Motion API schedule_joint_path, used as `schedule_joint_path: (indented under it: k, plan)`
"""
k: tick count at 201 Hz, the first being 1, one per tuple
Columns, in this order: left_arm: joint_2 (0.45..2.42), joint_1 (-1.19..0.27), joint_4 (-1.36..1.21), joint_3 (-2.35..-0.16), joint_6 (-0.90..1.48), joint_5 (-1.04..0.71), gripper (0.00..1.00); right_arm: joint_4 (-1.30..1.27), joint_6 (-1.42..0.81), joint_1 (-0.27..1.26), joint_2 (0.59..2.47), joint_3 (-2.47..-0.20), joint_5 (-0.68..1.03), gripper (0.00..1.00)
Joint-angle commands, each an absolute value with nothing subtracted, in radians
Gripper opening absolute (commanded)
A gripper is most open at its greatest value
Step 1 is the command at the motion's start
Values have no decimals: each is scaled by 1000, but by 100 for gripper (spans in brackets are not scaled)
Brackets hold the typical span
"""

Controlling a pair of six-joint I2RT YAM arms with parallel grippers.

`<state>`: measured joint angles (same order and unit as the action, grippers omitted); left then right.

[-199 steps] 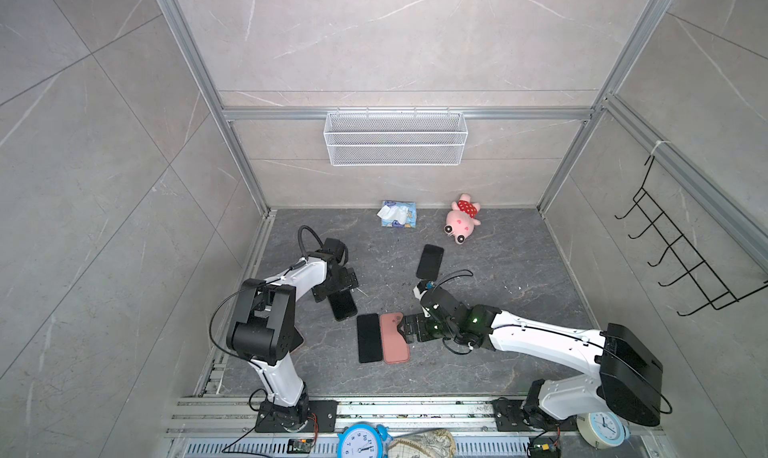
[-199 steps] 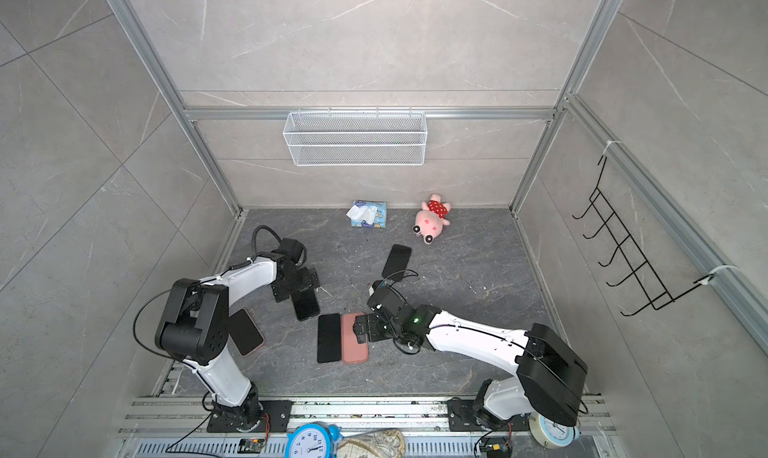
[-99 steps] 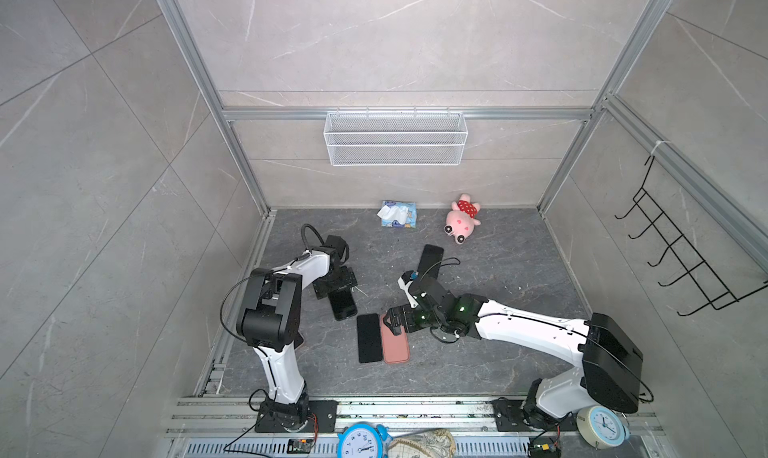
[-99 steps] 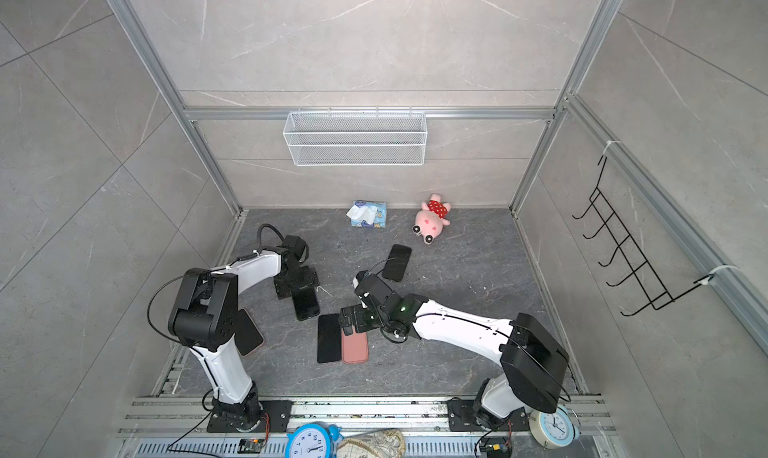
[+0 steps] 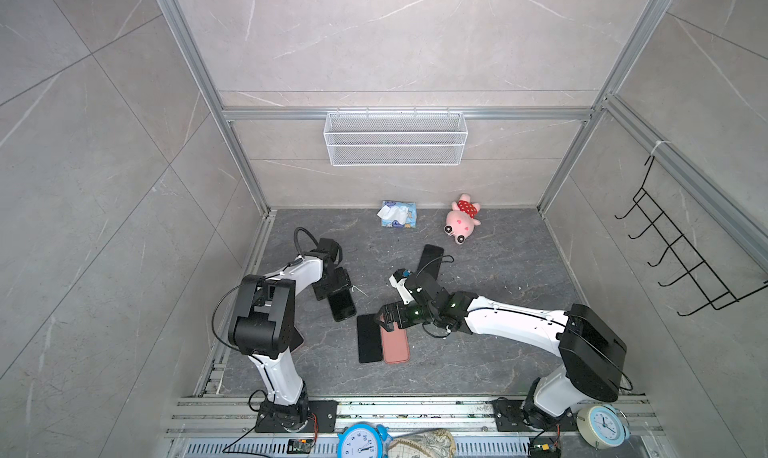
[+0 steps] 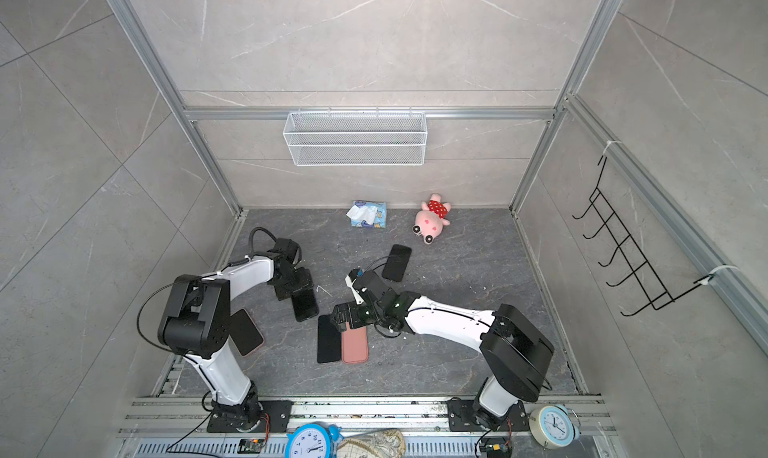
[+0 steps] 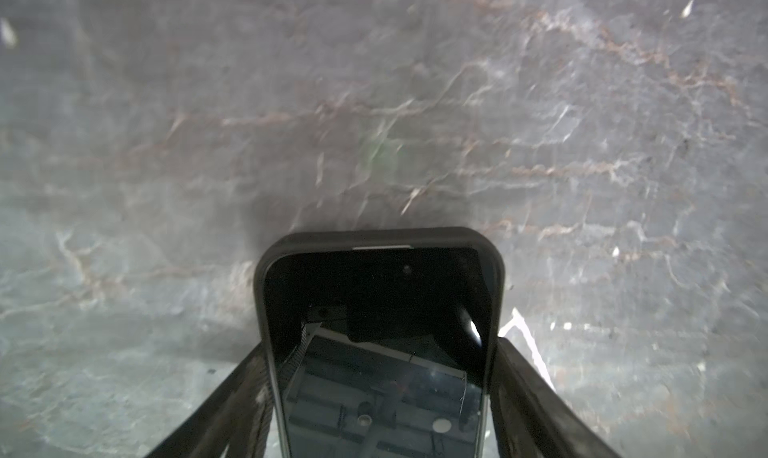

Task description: Take the phone out of the phone case

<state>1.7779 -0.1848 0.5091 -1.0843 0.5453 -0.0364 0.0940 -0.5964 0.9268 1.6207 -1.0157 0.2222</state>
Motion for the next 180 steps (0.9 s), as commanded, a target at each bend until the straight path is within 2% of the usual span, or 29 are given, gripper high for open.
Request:
schedule_joint_path:
  k: [1,90,156,180]
  plan:
    - [1703,-146,487,-1024,540,-146,46,4,-553,920,1660,-1044,300,99]
    - [1529,-34,319,-879,634,-491,41,-172,-570,859,1892,-1192,485,97]
    - [1460,-30,269,-855,680,-587,38,-239,-617,861,2000,-1247,504,88]
    - [1447,-30,250,-839,692,-598,37,-258,-628,860,2007,-1250,510,79]
